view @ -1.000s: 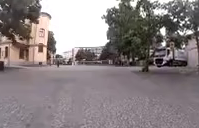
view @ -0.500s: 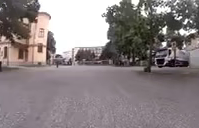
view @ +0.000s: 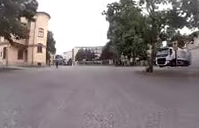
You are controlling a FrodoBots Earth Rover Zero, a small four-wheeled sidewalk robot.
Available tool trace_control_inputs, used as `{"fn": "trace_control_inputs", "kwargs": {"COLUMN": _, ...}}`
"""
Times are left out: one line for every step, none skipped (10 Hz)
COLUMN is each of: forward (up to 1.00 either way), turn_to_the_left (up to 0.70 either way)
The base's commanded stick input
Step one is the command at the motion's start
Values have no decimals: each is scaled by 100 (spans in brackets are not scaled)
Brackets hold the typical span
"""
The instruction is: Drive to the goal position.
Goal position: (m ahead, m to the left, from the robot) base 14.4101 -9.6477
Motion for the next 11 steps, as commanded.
{"fn": "trace_control_inputs", "kwargs": {"forward": 60, "turn_to_the_left": -15}}
{"fn": "trace_control_inputs", "kwargs": {"forward": 60, "turn_to_the_left": -15}}
{"fn": "trace_control_inputs", "kwargs": {"forward": 60, "turn_to_the_left": -15}}
{"fn": "trace_control_inputs", "kwargs": {"forward": 60, "turn_to_the_left": -5}}
{"fn": "trace_control_inputs", "kwargs": {"forward": 60, "turn_to_the_left": 0}}
{"fn": "trace_control_inputs", "kwargs": {"forward": 60, "turn_to_the_left": 0}}
{"fn": "trace_control_inputs", "kwargs": {"forward": 60, "turn_to_the_left": 0}}
{"fn": "trace_control_inputs", "kwargs": {"forward": 60, "turn_to_the_left": 0}}
{"fn": "trace_control_inputs", "kwargs": {"forward": 60, "turn_to_the_left": 0}}
{"fn": "trace_control_inputs", "kwargs": {"forward": 60, "turn_to_the_left": -4}}
{"fn": "trace_control_inputs", "kwargs": {"forward": 60, "turn_to_the_left": -11}}
